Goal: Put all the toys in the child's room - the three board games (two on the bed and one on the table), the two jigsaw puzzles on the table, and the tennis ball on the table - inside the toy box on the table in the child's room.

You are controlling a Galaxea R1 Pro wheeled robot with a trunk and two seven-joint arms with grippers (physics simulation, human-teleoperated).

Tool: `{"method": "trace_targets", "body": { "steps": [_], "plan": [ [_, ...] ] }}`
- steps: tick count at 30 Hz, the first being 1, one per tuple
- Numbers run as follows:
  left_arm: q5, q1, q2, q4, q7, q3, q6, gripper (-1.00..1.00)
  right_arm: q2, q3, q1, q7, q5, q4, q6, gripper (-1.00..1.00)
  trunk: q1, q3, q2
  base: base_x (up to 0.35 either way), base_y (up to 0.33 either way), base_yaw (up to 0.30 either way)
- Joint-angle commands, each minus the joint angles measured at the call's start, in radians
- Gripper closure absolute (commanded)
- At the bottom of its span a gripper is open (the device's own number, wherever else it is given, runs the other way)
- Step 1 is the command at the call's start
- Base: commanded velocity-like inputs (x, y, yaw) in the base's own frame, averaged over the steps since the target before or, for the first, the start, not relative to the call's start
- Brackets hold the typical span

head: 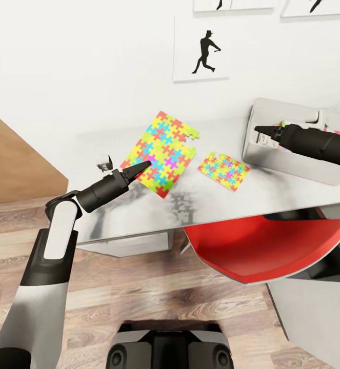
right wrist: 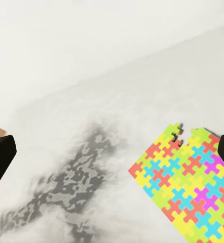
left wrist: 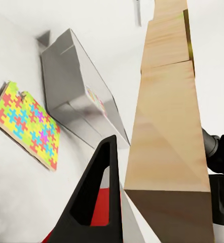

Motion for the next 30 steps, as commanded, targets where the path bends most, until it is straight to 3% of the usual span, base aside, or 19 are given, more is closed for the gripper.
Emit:
{"method": "trace_targets", "body": {
  "steps": [1, 10, 30],
  "plan": [
    [-0.001, -0.001, 0.001, -0.001, -0.001, 0.002, 0.005, 1.00, 0.000, 0.000, -0.001, -0.007, -0.008, 0.000, 0.004, -1.00, 0.001, 0.000, -0.001, 0.000, 0.000, 0.000],
    [0.001, 0.000, 0.005, -0.007, 0.002, 0.001, 0.006, 1.00, 0.000, 0.000, 0.000, -0.007, -0.008, 0.000, 0.004, -1.00, 0.001, 0.014, -0.001, 0.000, -0.065, 0.000],
    [0.000, 0.000, 0.003, -0.011, 0.009, 0.000, 0.005, 1.00, -0.001, 0.000, -0.001, -0.007, -0.008, 0.000, 0.004, -1.00, 0.001, 0.047, -0.001, 0.000, -0.166, 0.000]
  ]
}}
